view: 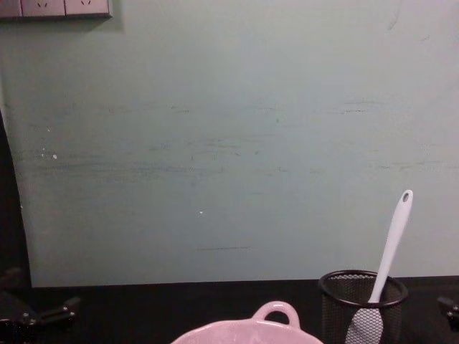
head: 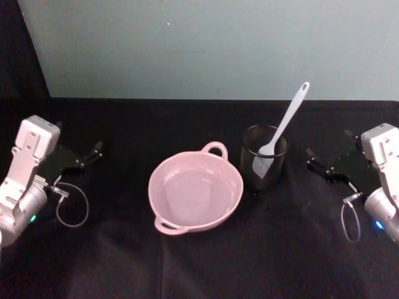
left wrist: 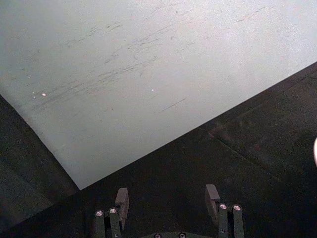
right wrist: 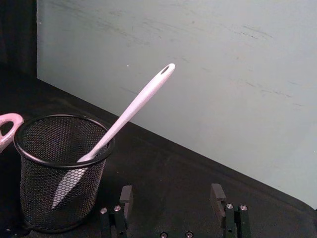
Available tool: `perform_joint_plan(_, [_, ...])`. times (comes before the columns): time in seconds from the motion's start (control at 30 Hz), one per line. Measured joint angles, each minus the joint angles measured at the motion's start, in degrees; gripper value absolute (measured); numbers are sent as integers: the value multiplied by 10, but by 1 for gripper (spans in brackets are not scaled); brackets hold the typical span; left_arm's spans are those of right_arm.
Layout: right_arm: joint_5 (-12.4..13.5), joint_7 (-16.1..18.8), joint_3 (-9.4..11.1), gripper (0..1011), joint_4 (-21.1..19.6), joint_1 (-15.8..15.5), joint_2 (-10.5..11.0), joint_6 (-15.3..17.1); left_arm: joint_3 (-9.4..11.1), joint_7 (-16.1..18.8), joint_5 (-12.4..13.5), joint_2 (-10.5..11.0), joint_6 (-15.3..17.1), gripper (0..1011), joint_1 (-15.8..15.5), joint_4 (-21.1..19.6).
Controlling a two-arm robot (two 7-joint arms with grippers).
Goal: Use the one hand to pick up the spoon and stir the clear water in the bowl.
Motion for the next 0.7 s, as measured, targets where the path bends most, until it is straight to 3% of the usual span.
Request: perform_joint_plan(0.7, [0, 0, 0, 1003, 0, 0, 0, 0, 0, 0, 0, 0, 0, 1011, 0, 0])
